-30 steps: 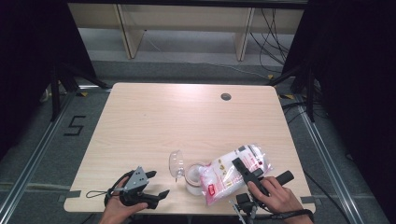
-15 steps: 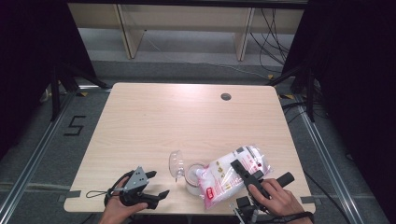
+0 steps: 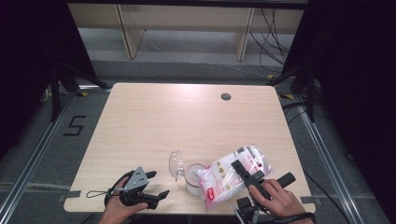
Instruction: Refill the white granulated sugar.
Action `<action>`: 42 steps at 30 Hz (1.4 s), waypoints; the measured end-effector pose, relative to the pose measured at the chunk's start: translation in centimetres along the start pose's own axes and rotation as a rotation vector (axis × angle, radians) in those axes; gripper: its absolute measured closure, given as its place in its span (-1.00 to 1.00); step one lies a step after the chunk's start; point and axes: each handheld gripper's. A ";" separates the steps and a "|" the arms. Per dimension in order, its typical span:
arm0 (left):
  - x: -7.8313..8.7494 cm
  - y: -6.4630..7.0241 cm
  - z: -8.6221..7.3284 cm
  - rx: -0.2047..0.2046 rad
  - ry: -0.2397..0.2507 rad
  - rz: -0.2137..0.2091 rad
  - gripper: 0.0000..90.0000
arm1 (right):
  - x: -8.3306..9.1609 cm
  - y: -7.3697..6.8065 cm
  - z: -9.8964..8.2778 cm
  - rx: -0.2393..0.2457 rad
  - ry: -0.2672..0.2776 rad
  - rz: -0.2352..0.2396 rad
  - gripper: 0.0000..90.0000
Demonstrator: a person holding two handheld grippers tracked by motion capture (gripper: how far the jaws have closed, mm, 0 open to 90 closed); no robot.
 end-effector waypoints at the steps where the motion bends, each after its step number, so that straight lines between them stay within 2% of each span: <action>1: 0.0 0.0 0.0 0.000 0.000 0.000 -0.61 | 0.0 0.0 0.0 0.003 -0.001 -0.003 0.38; 5: 0.0 0.0 0.0 -0.001 0.000 0.000 -0.61 | 0.0 -0.1 0.1 -0.012 -0.002 -0.001 0.39; 8: 0.0 0.0 0.0 -0.001 0.000 0.001 -0.61 | -0.1 0.0 0.1 -0.002 0.003 -0.003 0.39; 13: 0.0 0.0 0.0 -0.001 0.000 0.000 -0.61 | -0.1 -0.1 0.1 -0.027 0.001 0.001 0.39; 16: 0.0 0.0 0.0 -0.002 0.001 0.000 -0.61 | -0.2 -0.1 0.1 -0.007 0.003 0.016 0.39; 22: 0.0 0.0 0.0 -0.001 -0.003 0.004 -0.61 | -0.3 -0.3 0.0 -0.024 0.004 0.013 0.40; 33: 0.0 0.0 0.0 -0.001 0.001 0.001 -0.61 | -0.3 -0.4 -0.1 -0.019 0.008 0.017 0.41; 38: 0.0 0.1 0.0 0.000 0.003 -0.003 -0.61 | -0.4 -0.4 -0.1 -0.018 0.001 0.037 0.41; 42: 0.0 0.1 0.0 0.000 0.003 -0.002 -0.61 | -0.5 -0.6 -0.2 -0.027 0.008 0.026 0.42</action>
Point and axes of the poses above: each handheld gripper's, and its own axes: x roughly backward along the jaws, z roughly out of its top, y roughly to its right, and after that the axes turned 13 degrees about x, right-handed
